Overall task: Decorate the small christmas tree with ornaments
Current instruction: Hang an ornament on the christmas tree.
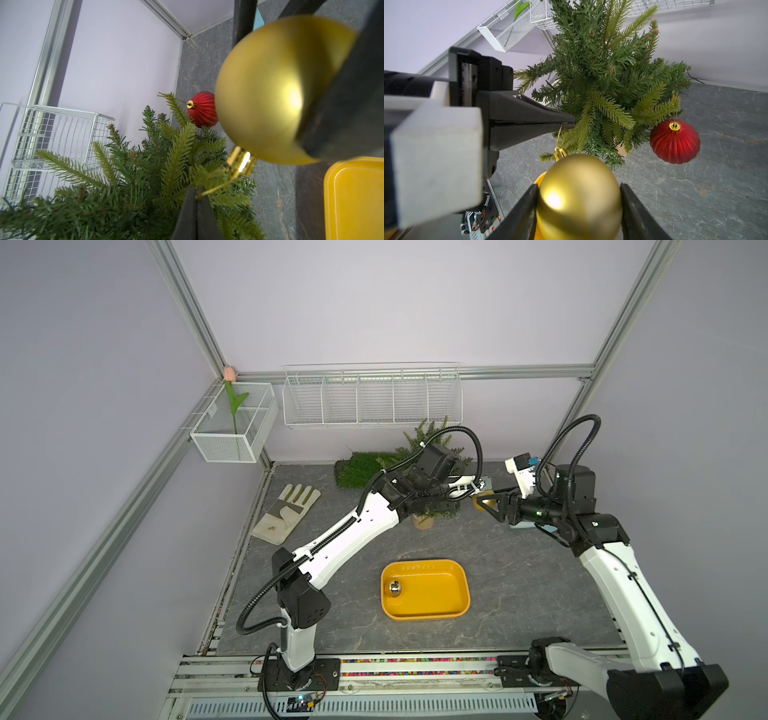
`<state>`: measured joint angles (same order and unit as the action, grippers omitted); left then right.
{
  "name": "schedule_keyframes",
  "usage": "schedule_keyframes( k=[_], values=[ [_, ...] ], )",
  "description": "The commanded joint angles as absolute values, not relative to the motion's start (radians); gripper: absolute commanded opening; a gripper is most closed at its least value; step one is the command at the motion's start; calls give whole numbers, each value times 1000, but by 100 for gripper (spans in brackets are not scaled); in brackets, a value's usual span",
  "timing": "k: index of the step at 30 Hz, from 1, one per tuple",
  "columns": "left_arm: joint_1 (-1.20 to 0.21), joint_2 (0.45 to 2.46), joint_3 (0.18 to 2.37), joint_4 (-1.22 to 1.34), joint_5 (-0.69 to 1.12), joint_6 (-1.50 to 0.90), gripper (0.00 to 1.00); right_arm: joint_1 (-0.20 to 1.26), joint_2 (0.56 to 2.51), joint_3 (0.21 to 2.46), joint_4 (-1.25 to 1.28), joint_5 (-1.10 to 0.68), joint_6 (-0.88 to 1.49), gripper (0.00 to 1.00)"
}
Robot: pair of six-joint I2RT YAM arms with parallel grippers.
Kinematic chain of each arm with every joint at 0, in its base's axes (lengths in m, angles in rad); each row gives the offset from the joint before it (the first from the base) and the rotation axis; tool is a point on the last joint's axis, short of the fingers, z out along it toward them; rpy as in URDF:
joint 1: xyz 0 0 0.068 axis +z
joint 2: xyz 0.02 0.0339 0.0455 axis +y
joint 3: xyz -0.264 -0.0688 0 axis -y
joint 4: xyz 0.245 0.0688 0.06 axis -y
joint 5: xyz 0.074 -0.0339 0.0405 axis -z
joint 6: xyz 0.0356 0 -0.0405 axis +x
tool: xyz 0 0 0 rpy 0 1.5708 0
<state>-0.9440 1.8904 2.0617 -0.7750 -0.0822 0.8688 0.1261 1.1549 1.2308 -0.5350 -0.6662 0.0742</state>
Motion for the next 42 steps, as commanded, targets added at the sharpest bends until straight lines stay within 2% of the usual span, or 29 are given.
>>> schedule_keyframes(
  k=[1,17,42],
  values=[
    [-948,1878,2053,-772,-91,884,0,125,1173,1215,-535,-659,58,40],
    [-954,1870,2057,-735,-83,897,0,124,1138,1210,-562,-524,43,39],
    [-974,1893,2086,-753,-105,910,0,124,1085,1185,-546,-545,29,39]
  ],
)
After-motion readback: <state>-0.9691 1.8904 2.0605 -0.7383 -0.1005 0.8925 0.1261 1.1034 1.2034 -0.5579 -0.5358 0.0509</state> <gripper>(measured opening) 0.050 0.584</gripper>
